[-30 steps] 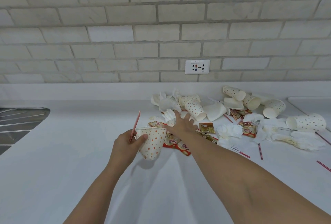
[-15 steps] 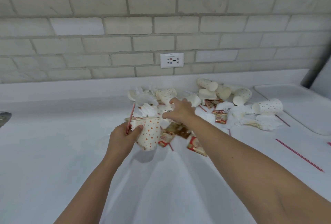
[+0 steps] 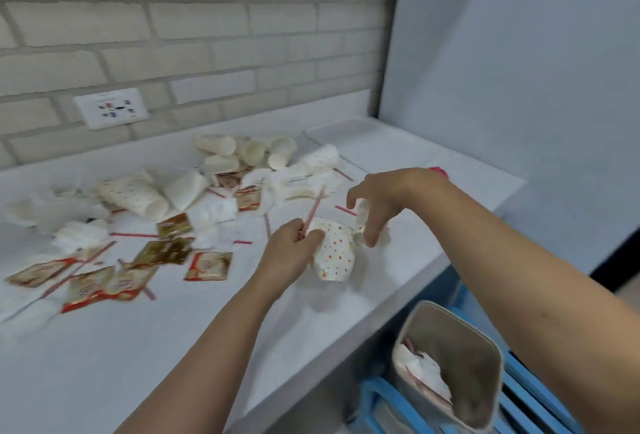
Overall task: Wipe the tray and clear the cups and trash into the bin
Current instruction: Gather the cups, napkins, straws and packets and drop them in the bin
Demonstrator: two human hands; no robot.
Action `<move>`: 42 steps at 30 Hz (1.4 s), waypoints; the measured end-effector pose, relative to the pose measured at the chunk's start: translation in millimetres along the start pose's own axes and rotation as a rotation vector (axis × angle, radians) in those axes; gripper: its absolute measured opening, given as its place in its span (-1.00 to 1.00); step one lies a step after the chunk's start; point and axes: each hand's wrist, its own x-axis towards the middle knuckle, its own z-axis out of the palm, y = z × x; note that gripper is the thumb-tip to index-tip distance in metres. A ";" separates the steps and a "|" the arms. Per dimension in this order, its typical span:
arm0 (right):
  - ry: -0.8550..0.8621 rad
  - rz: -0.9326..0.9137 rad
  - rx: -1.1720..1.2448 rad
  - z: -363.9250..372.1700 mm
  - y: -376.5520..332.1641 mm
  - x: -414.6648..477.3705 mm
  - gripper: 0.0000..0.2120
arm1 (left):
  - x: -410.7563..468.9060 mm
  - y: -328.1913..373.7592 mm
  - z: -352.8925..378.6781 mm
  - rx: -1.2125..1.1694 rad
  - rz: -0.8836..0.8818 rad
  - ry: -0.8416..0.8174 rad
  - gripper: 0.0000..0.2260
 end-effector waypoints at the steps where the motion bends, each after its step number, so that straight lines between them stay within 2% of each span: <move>1: -0.027 0.030 -0.010 6.9 14.3 -8.6 -0.29 | -0.6 5.8 20.2 0.015 0.016 -0.059 -0.77; 4: -0.101 0.117 -0.010 31.5 54.0 -29.0 -0.28 | -9.4 19.3 77.4 0.072 0.047 -0.207 -0.79; 9: -0.267 0.173 0.002 97.3 103.5 -36.2 -0.32 | -25.2 12.1 156.3 0.153 0.039 -0.411 -0.94; 11: -0.320 0.168 0.019 129.9 118.4 -30.6 -0.32 | -27.6 -1.9 180.5 0.153 -0.004 -0.455 -0.89; 14: -0.382 0.162 0.036 174.4 133.5 -21.4 -0.27 | -28.9 -21.8 208.0 0.191 -0.114 -0.482 -0.89; 18: -0.365 0.202 0.169 219.1 149.4 -16.5 -0.15 | -26.6 -41.0 235.8 0.244 -0.219 -0.495 -0.75; 24: -0.273 0.175 0.300 236.7 178.1 -13.4 -0.31 | -21.1 -64.8 271.2 0.187 -0.428 -0.502 -0.66; 32: -0.273 0.096 0.316 241.1 191.7 -8.3 -0.42 | -22.1 -63.9 301.8 -0.027 -0.712 -0.491 -0.74; 35: -0.262 0.080 0.308 237.8 195.3 -6.4 -0.44 | -23.6 -62.5 305.9 -0.022 -0.708 -0.489 -0.58; 37: -0.263 0.063 0.295 232.4 195.2 -5.7 -0.46 | -24.2 -58.8 302.7 -0.035 -0.674 -0.480 -0.55; 42: -0.283 -0.018 0.238 201.9 179.4 -3.6 -0.57 | -19.9 -35.3 276.9 0.103 -0.429 -0.371 -0.72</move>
